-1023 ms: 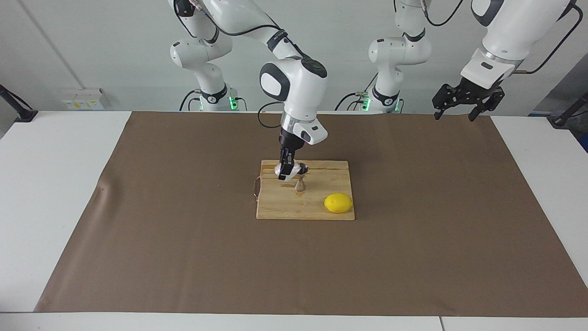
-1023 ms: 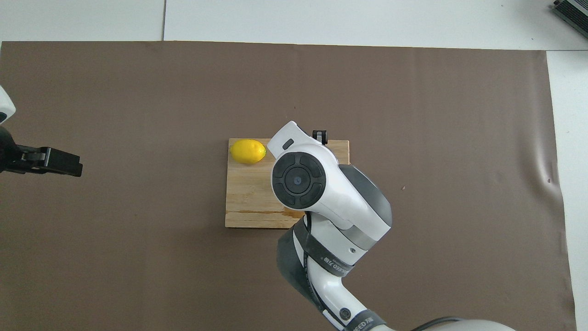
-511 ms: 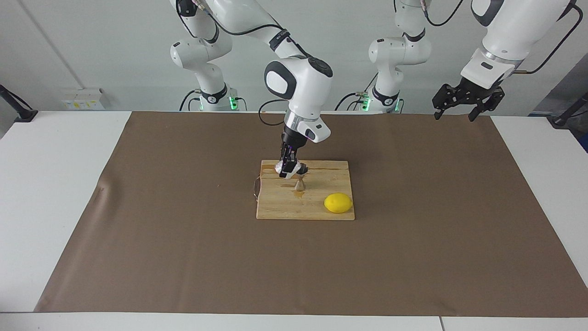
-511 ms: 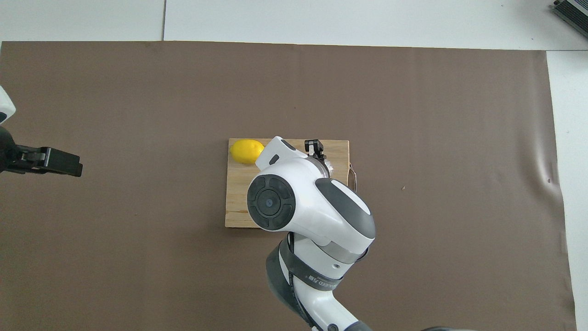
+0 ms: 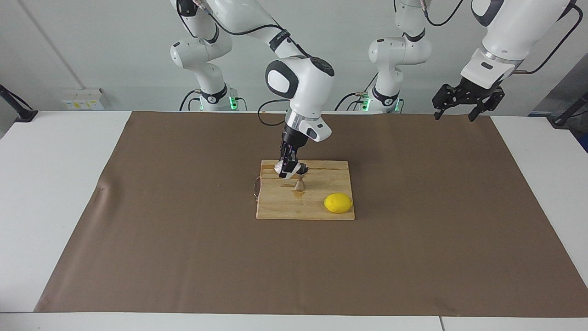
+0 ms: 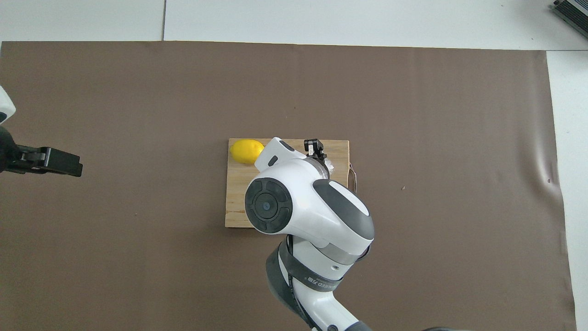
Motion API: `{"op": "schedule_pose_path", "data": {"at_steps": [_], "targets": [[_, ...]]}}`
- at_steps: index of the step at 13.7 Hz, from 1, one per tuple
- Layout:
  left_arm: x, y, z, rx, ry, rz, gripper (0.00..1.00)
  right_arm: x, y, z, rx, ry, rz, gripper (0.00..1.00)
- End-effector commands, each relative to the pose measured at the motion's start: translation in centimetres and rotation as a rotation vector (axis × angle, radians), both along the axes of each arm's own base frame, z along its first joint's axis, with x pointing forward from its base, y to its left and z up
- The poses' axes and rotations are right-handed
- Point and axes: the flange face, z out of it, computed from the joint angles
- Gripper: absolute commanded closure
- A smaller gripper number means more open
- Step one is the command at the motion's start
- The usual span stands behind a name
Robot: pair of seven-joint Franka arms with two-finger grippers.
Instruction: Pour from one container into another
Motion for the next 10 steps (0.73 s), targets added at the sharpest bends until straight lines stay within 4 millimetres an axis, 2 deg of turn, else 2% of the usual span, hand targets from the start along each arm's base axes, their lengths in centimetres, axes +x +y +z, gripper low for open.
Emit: {"op": "schedule_pose_path", "data": {"at_steps": [1, 10], "targets": [[-0.67, 0.13, 0.30, -0.006, 0.006, 0.003, 0.00, -0.47, -0.53, 0.47, -0.040, -0.012, 0.031, 1.00], [-0.67, 0.13, 0.30, -0.006, 0.006, 0.003, 0.00, -0.56, -0.48, 0.11, -0.081, 0.017, 0.146, 1.00]]}}
